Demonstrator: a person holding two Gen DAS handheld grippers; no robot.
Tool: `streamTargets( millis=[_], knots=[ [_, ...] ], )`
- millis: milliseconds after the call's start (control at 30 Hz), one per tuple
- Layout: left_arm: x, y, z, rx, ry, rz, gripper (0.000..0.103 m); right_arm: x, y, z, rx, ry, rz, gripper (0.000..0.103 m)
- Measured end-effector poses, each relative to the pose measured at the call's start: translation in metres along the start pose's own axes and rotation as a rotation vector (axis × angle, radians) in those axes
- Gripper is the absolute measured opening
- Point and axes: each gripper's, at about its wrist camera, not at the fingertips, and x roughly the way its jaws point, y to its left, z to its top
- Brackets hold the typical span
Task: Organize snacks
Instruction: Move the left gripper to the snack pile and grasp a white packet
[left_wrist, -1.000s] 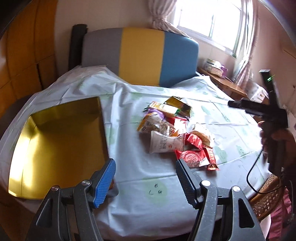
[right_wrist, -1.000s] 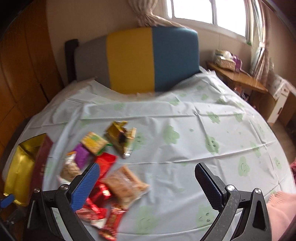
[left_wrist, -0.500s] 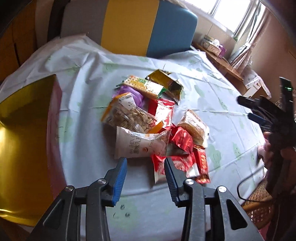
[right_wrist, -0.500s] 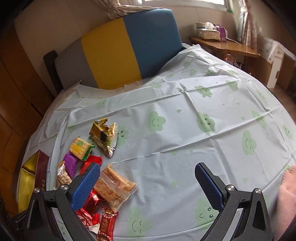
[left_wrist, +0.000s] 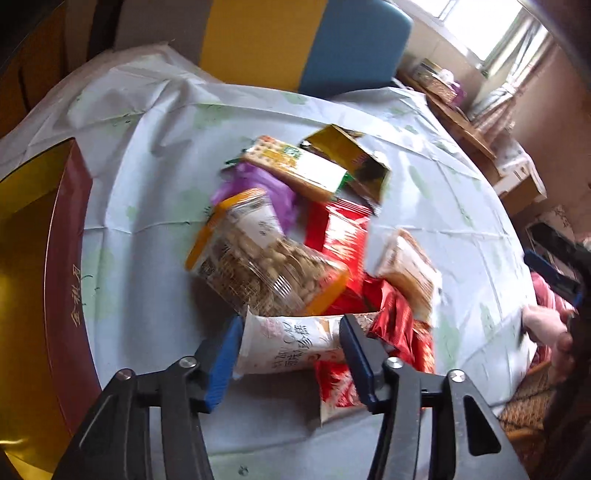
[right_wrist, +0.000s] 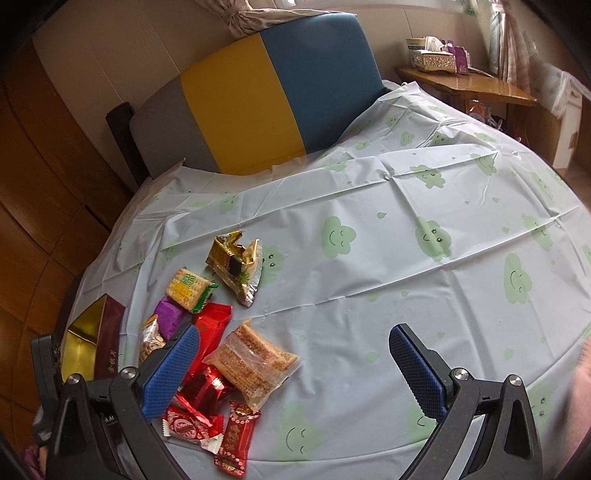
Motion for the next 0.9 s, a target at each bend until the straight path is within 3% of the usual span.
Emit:
streamTargets(
  millis=[167,367,567,733,867,900],
  knots=[
    [-0.018,-0.012,-0.028,0.057,0.030,0.037,0.044,0.000,-0.001,-0.002,0.015,0.021,0.034,0.103],
    [-0.031,-0.047,-0.058,0.302,0.066,0.153,0.045,-0.003,0.002,-0.003,0.023,0.027,0.087,0.103],
    [-0.040,-0.076,-0.039,0.561,-0.006,0.241,0.046,0.002,0.003,-0.006,0.028,0.059,0.093,0.103],
    [-0.004,-0.093,-0.027,0.773,0.100,0.240,0.046,0.004,-0.003,-0.006,0.044,0.062,0.051,0.103],
    [0.017,-0.085,-0.022,0.785,0.156,0.218,0.046,0.010,-0.011,-0.005,0.073,0.076,0.014,0.103],
    [0.019,-0.082,-0.020,0.763,0.143,0.212,0.037,0.011,-0.012,-0.004,0.076,0.080,0.008,0.103]
  ],
)
